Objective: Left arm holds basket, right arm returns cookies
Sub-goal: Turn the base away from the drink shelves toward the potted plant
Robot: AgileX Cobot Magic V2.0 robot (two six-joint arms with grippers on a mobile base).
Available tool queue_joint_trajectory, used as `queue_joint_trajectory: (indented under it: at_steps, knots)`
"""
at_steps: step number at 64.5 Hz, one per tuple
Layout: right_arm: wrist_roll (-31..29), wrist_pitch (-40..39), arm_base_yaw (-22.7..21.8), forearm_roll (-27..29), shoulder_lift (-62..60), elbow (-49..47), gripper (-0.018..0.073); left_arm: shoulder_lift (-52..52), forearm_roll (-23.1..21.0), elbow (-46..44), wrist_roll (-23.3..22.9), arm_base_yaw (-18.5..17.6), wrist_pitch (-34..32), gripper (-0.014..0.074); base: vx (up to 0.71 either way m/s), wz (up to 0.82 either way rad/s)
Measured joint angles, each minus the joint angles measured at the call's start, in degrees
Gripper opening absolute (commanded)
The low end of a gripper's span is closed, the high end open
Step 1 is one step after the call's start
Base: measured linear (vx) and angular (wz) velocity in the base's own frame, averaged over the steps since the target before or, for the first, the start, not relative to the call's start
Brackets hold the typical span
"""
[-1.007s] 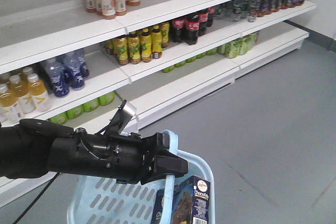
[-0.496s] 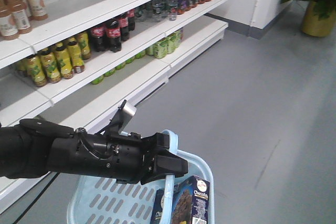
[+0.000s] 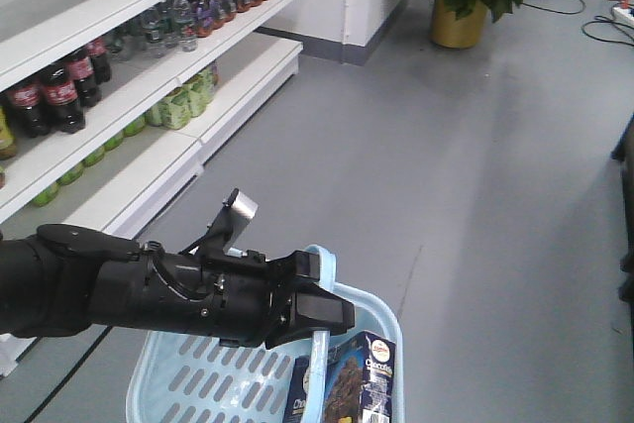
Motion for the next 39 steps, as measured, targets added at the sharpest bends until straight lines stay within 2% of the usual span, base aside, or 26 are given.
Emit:
queue_joint_trajectory:
  at_steps: [24,39]
  knots:
    - [0.00,0.00,0.00,0.00,0.00,0.00,-0.0008,0.00,0.00,0.00,0.00,0.00,0.00,-0.0008,0.12,-0.45]
    - [0.00,0.00,0.00,0.00,0.00,0.00,-0.0008,0.00,0.00,0.00,0.00,-0.04,0.05,-0.0008,0.13,-0.29]
